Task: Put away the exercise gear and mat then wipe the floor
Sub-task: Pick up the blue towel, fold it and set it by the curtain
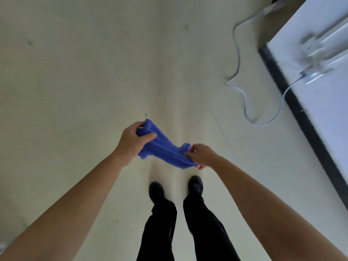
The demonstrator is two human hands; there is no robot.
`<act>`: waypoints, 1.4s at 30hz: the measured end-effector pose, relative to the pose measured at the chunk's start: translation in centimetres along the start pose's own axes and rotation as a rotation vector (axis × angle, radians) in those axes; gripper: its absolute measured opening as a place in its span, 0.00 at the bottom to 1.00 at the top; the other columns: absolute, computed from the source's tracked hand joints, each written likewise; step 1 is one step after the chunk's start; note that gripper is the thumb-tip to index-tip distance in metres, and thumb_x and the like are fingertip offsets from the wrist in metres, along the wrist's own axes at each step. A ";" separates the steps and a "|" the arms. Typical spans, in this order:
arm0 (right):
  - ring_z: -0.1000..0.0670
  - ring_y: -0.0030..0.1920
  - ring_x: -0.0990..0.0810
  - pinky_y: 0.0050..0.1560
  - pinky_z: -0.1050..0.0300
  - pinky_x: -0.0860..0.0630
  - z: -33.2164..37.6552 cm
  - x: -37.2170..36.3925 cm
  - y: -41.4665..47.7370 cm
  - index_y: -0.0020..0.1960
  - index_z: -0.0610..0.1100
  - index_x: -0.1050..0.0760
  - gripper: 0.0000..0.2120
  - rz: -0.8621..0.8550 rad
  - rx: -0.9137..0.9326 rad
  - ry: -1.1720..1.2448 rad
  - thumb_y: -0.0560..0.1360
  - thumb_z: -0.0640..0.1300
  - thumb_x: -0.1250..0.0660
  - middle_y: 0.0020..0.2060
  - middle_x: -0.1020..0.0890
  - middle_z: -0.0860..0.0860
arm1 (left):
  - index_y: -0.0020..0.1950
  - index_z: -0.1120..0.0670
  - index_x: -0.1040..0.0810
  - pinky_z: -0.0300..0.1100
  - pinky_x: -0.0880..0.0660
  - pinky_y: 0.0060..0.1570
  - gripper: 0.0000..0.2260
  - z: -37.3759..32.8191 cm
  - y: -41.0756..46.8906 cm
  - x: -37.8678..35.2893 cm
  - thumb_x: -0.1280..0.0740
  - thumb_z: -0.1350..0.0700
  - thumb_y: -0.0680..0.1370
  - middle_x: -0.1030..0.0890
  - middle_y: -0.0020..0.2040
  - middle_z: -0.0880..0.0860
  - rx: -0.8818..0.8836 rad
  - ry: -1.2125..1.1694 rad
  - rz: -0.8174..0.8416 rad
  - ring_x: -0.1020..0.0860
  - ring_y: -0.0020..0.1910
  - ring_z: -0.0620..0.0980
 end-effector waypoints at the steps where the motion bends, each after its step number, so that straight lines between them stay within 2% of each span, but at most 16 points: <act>1: 0.42 0.41 0.15 0.41 0.48 0.16 1.0 1.3 -2.9 0.48 0.46 0.25 0.09 0.005 0.016 -0.042 0.78 0.51 0.34 0.43 0.19 0.44 | 0.56 0.49 0.21 0.40 0.24 0.41 0.12 -4.2 -2.1 0.3 0.29 0.60 0.74 0.17 0.49 0.49 -0.075 0.081 0.045 0.19 0.47 0.47; 5: 0.42 0.53 0.18 0.55 0.49 0.20 5.9 7.5 -12.9 0.65 0.51 0.27 0.21 -0.175 0.168 -0.220 0.74 0.54 0.30 0.61 0.26 0.45 | 0.53 0.48 0.18 0.33 0.26 0.47 0.13 -18.9 -10.0 0.5 0.36 0.64 0.76 0.16 0.47 0.43 -0.360 0.346 0.210 0.20 0.46 0.39; 8: 0.43 0.69 0.30 0.65 0.47 0.28 11.8 11.7 -20.4 0.78 0.57 0.45 0.43 -0.382 0.445 -0.187 0.70 0.49 0.25 0.73 0.38 0.46 | 0.53 0.48 0.18 0.32 0.26 0.49 0.13 -26.8 -15.5 -0.1 0.37 0.63 0.78 0.16 0.47 0.41 -0.540 0.452 0.321 0.19 0.48 0.40; 9: 0.44 0.70 0.32 0.67 0.46 0.29 13.7 12.8 -23.0 0.77 0.59 0.42 0.43 -0.405 0.536 -0.101 0.69 0.48 0.24 0.72 0.36 0.46 | 0.53 0.48 0.18 0.32 0.25 0.50 0.12 -29.0 -17.2 -0.4 0.36 0.63 0.78 0.16 0.47 0.42 -0.613 0.481 0.355 0.19 0.49 0.41; 11: 0.45 0.64 0.25 0.63 0.43 0.25 16.0 14.2 -27.5 0.60 0.58 0.25 0.23 -0.442 0.647 0.015 0.66 0.49 0.24 0.60 0.22 0.48 | 0.53 0.48 0.18 0.34 0.25 0.52 0.12 -32.2 -20.3 -0.9 0.35 0.63 0.78 0.16 0.48 0.42 -0.758 0.554 0.396 0.18 0.49 0.41; 12: 0.46 0.56 0.21 0.58 0.42 0.23 16.3 14.8 -29.7 0.50 0.53 0.22 0.13 -0.485 0.641 0.013 0.67 0.50 0.26 0.51 0.18 0.48 | 0.53 0.47 0.19 0.36 0.24 0.50 0.11 -33.5 -21.4 -0.9 0.35 0.62 0.77 0.16 0.47 0.42 -0.828 0.592 0.381 0.19 0.48 0.42; 14: 0.46 0.46 0.19 0.51 0.44 0.22 15.5 15.6 -33.5 0.43 0.46 0.22 0.10 -0.589 0.593 -0.027 0.70 0.52 0.30 0.42 0.18 0.46 | 0.50 0.45 0.22 0.38 0.24 0.43 0.09 -36.0 -22.9 0.0 0.34 0.59 0.76 0.17 0.41 0.44 -0.960 0.656 0.244 0.20 0.40 0.42; 18: 0.46 0.40 0.24 0.41 0.52 0.27 8.0 17.8 -39.9 0.36 0.48 0.29 0.13 -0.873 0.377 0.145 0.76 0.53 0.35 0.35 0.22 0.51 | 0.50 0.48 0.26 0.44 0.25 0.41 0.09 -39.7 -25.1 -0.3 0.29 0.56 0.74 0.21 0.42 0.43 -1.196 0.734 0.114 0.24 0.35 0.41; 21: 0.45 0.40 0.23 0.41 0.51 0.27 2.1 17.9 -45.0 0.35 0.46 0.30 0.15 -0.982 0.239 0.123 0.74 0.55 0.34 0.33 0.24 0.51 | 0.49 0.48 0.24 0.46 0.24 0.41 0.08 -40.2 -28.5 -4.4 0.28 0.56 0.73 0.20 0.43 0.42 -1.292 0.691 0.216 0.23 0.35 0.43; 24: 0.47 0.37 0.23 0.38 0.53 0.27 -3.7 16.5 -50.8 0.35 0.46 0.28 0.25 -1.035 0.090 0.149 0.71 0.68 0.33 0.32 0.22 0.51 | 0.46 0.49 0.22 0.45 0.24 0.40 0.05 -39.8 -34.0 -9.7 0.29 0.57 0.73 0.20 0.38 0.43 -1.320 0.570 0.347 0.22 0.36 0.47; 27: 0.49 0.32 0.26 0.34 0.55 0.31 -10.6 14.2 -56.9 0.32 0.44 0.32 0.34 -1.082 -0.113 0.187 0.69 0.77 0.42 0.30 0.25 0.50 | 0.43 0.48 0.23 0.47 0.23 0.41 0.05 -39.3 -41.3 -16.0 0.29 0.56 0.72 0.21 0.36 0.42 -1.414 0.585 0.484 0.22 0.37 0.48; 31: 0.45 0.40 0.24 0.39 0.53 0.30 -21.0 10.2 -65.6 0.38 0.44 0.31 0.27 -1.318 -0.185 0.325 0.79 0.67 0.46 0.36 0.24 0.50 | 0.42 0.50 0.25 0.44 0.25 0.40 0.07 -37.4 -52.5 -24.2 0.27 0.52 0.73 0.21 0.36 0.45 -1.539 0.632 0.669 0.23 0.36 0.47; 34: 0.47 0.54 0.22 0.54 0.54 0.27 -28.8 6.0 -72.2 0.59 0.48 0.24 0.11 -1.594 -0.086 0.413 0.82 0.48 0.43 0.53 0.21 0.51 | 0.42 0.49 0.25 0.40 0.26 0.36 0.07 -33.9 -61.4 -30.3 0.28 0.50 0.75 0.22 0.36 0.43 -1.624 0.596 0.818 0.23 0.34 0.46; 36: 0.50 0.55 0.23 0.56 0.57 0.28 -34.2 2.4 -76.3 0.68 0.51 0.28 0.18 -1.720 -0.079 0.467 0.80 0.40 0.43 0.57 0.22 0.52 | 0.43 0.48 0.24 0.38 0.26 0.36 0.06 -30.7 -67.2 -34.4 0.29 0.50 0.76 0.21 0.38 0.41 -1.639 0.552 0.919 0.23 0.34 0.44; 39: 0.49 0.51 0.22 0.52 0.56 0.27 -42.8 -3.8 -81.2 0.62 0.52 0.24 0.16 -1.748 -0.208 0.446 0.79 0.41 0.42 0.51 0.22 0.53 | 0.46 0.50 0.23 0.39 0.25 0.37 0.04 -24.7 -76.1 -40.7 0.31 0.50 0.77 0.21 0.39 0.42 -1.654 0.547 1.049 0.22 0.35 0.45; 42: 0.50 0.47 0.22 0.49 0.52 0.24 -51.8 -10.2 -85.8 0.55 0.53 0.22 0.08 -1.720 -0.365 0.450 0.80 0.50 0.38 0.45 0.21 0.54 | 0.47 0.50 0.21 0.43 0.23 0.41 0.04 -18.5 -85.0 -47.0 0.31 0.50 0.78 0.20 0.40 0.42 -1.637 0.548 1.154 0.21 0.37 0.46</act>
Point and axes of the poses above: each hand's wrist, its own y-axis towards the middle knuckle, its own x-axis out of the back of the hand, z = x × y, the point moved 9 cm from there along y, towards the middle knuckle
